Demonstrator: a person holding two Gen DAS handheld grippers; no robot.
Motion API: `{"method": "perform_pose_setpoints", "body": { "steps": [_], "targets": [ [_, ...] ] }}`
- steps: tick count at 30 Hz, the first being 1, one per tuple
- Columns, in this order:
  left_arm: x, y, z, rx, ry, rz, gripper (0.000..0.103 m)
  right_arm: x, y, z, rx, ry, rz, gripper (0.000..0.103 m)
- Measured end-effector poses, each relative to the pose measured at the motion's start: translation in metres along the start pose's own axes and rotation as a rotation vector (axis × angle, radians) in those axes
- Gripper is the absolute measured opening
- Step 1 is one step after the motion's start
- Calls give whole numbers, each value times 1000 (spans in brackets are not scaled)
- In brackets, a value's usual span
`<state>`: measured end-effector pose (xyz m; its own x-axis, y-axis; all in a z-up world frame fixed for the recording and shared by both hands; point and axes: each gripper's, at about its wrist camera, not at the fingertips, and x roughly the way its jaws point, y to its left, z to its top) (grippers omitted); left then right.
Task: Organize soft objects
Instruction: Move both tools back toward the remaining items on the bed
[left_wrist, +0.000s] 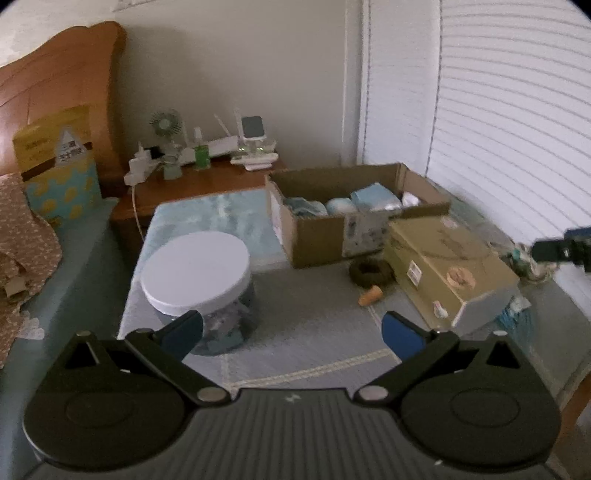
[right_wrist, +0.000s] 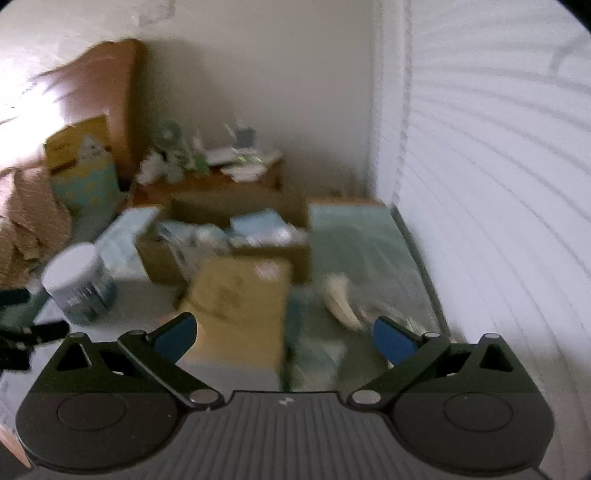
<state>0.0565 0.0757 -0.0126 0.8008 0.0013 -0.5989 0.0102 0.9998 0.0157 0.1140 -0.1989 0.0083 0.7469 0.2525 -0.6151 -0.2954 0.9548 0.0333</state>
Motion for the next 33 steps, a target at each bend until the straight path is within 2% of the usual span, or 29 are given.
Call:
{"method": "perform_pose_setpoints", "body": {
  "steps": [8,14,18,23,28,33],
  "targets": [
    [17,-15,-3,39,51,-60,102,22,-15,-45,-4,124,-95,103],
    [26,-20,-3,50,73,-46,102,39,-21,-60,-27,180,-161,103],
    [31,-23,-4,54,87,-52,102,48,-27,-68,-15,213,-162,103],
    [43,-26,0,62,98,-72,102,48,-38,-73,24,217,-124,103],
    [58,-26,6,49,96,-89,102,43,-40,-78,0,195,-99,103],
    [67,-32,14,83,90,-73,102,38,-39,-82,4,174,-106,103]
  ]
}}
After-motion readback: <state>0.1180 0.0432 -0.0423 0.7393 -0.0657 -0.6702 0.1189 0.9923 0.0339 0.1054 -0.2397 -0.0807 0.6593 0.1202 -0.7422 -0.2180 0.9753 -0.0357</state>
